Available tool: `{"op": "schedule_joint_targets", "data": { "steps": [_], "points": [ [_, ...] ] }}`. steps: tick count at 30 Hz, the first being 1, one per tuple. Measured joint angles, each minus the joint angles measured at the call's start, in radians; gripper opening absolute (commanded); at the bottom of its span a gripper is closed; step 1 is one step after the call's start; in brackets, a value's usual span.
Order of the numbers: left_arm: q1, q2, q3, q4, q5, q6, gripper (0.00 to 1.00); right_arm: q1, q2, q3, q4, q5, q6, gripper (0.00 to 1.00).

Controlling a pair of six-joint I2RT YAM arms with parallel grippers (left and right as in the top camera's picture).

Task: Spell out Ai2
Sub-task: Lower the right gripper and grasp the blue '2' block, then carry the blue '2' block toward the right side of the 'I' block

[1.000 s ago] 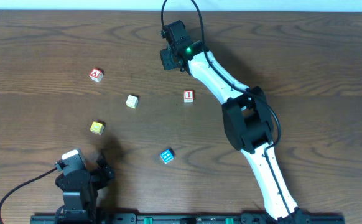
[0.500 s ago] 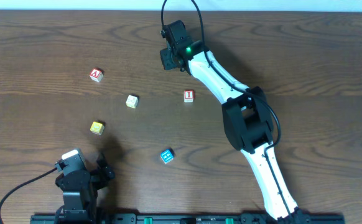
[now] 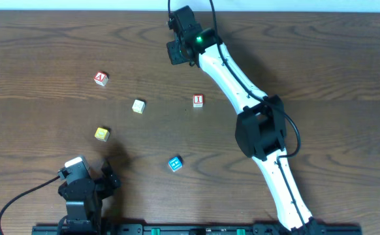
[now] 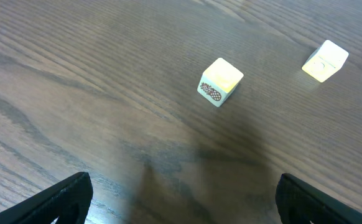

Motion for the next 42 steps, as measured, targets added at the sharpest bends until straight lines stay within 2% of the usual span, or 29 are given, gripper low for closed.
{"op": "schedule_joint_targets", "data": {
  "steps": [11, 17, 33, 42],
  "points": [
    [0.0, 0.0, 0.0, 0.0, 0.0, 0.0, 0.95, -0.005, 0.0, 0.147, -0.215, 0.001, 0.0, 0.01],
    [0.0, 0.0, 0.0, 0.0, 0.0, 0.0, 0.95, -0.014, 0.0, 0.162, -0.325, 0.0, 0.001, 0.01],
    [0.0, 0.0, 0.0, 0.0, 0.0, 0.0, 0.95, -0.064, -0.067, 0.162, -0.5, -0.035, -0.089, 0.02],
    [0.0, 0.0, 0.0, 0.0, 0.0, 0.0, 0.95, -0.093, -0.163, 0.162, -0.512, -0.052, -0.094, 0.02]
  ]
}}
